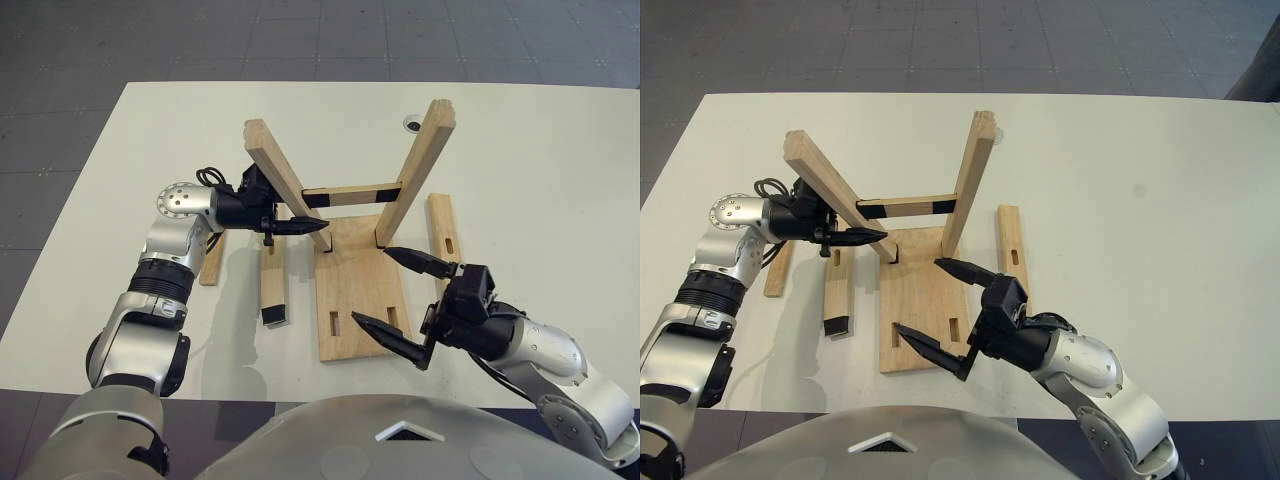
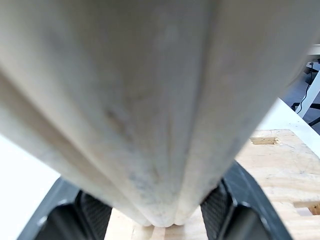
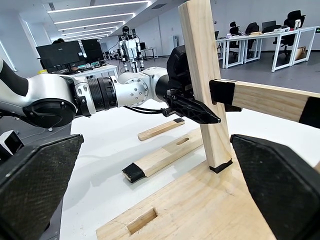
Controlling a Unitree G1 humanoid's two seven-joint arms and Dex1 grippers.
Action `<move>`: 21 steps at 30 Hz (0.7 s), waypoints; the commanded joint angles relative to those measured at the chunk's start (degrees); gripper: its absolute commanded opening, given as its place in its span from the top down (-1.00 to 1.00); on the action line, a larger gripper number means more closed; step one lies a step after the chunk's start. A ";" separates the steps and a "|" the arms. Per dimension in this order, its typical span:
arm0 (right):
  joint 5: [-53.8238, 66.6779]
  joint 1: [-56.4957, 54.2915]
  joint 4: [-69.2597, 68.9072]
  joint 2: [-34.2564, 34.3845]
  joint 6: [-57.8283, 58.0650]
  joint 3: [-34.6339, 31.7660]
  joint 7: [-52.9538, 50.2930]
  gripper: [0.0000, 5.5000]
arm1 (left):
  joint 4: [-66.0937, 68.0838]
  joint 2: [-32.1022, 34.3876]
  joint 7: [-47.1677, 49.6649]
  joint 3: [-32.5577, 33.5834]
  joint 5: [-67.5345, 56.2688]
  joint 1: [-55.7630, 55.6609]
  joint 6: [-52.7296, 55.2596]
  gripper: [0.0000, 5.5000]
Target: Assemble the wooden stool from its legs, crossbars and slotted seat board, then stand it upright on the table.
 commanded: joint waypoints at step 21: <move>-18.44 -12.70 -2.33 16.91 10.12 15.83 -27.48 -0.14 | 16.21 -3.58 13.02 -19.57 24.45 17.14 -0.05 0.24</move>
